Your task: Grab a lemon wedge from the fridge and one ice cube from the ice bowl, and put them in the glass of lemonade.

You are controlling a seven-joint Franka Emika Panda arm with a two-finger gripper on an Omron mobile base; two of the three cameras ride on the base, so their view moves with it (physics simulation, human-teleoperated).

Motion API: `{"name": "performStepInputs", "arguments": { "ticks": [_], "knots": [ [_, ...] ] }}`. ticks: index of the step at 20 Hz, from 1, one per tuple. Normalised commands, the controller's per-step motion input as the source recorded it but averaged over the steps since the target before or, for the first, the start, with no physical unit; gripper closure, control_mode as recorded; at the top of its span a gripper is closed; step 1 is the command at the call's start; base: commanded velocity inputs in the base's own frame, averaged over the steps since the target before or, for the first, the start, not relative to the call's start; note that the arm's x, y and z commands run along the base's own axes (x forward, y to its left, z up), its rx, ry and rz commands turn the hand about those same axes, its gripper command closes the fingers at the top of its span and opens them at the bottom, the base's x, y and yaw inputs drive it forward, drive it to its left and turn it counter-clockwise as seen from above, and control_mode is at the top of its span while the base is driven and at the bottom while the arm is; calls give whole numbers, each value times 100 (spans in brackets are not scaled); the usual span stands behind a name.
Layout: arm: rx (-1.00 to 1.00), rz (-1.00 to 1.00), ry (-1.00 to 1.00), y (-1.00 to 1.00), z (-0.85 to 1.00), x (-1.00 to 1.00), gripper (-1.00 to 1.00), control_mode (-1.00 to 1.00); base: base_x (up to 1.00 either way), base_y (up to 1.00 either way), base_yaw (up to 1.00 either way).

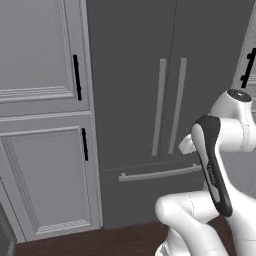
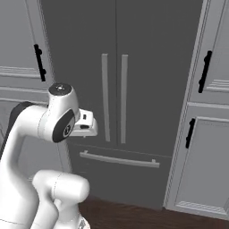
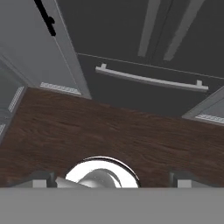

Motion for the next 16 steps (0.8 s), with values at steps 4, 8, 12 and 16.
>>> {"name": "performStepInputs", "arguments": {
  "ticks": [4, 8, 12, 16],
  "knots": [
    [0, 0, 0, 0, 0, 0, -100, 100, -21, -3, 25],
    [0, 0, 0, 0, 0, 0, -100, 100, 28, 0, 71],
    [0, 0, 0, 0, 0, 0, -100, 100, 56, 16, 81],
    [0, 0, 0, 0, 0, 0, -100, 100, 83, 33, 75]
  ]
}}
